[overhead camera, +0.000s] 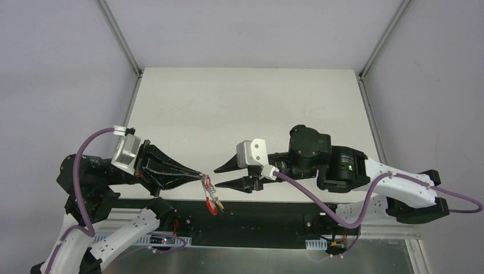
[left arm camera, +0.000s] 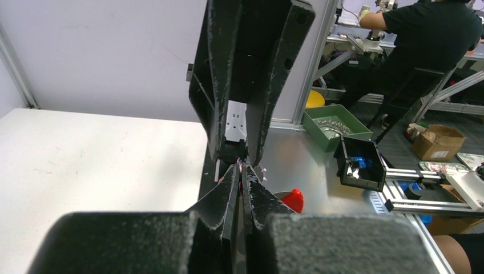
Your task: Put the keys on the keyring
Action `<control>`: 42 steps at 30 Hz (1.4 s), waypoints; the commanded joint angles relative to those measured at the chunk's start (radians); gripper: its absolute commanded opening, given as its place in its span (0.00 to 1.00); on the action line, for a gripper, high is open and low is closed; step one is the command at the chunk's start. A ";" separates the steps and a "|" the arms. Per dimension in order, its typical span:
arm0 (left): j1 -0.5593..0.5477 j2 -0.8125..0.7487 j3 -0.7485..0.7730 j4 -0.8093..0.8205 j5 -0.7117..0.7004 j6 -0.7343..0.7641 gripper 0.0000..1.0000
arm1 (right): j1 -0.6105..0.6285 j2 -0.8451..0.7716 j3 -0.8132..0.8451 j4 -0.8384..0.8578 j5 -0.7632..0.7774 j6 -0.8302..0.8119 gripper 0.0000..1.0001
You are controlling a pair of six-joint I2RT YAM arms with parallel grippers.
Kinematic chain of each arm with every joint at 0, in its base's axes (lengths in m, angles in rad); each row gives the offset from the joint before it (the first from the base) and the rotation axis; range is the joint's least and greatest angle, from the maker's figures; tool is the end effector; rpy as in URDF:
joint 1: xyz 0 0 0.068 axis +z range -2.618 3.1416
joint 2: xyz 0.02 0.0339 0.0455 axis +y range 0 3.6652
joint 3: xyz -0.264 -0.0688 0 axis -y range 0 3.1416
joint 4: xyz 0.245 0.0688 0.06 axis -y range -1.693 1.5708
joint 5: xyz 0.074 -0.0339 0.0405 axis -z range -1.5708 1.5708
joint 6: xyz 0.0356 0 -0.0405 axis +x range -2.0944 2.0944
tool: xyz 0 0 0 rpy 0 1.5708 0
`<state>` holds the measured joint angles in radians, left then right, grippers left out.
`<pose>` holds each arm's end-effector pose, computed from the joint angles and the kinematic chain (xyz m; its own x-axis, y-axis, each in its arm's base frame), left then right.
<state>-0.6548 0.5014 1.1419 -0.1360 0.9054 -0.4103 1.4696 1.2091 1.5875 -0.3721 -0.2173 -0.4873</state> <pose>0.0092 -0.0424 0.4813 -0.0163 -0.2980 -0.9544 0.9986 -0.0530 -0.0005 0.0167 0.2404 0.5074 0.4657 0.0598 -0.8829 -0.8774 -0.0994 -0.4694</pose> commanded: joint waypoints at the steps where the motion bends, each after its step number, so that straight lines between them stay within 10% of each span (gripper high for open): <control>1: -0.003 -0.020 -0.011 0.127 -0.037 -0.045 0.00 | 0.043 -0.015 -0.006 0.146 0.076 -0.112 0.36; 42: -0.003 -0.045 -0.028 0.185 -0.044 -0.070 0.00 | 0.127 0.027 -0.010 0.148 0.252 -0.224 0.00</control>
<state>-0.6548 0.4690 1.1023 -0.0296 0.8791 -0.4656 1.5917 1.2427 1.5772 -0.2363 0.0097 -0.7052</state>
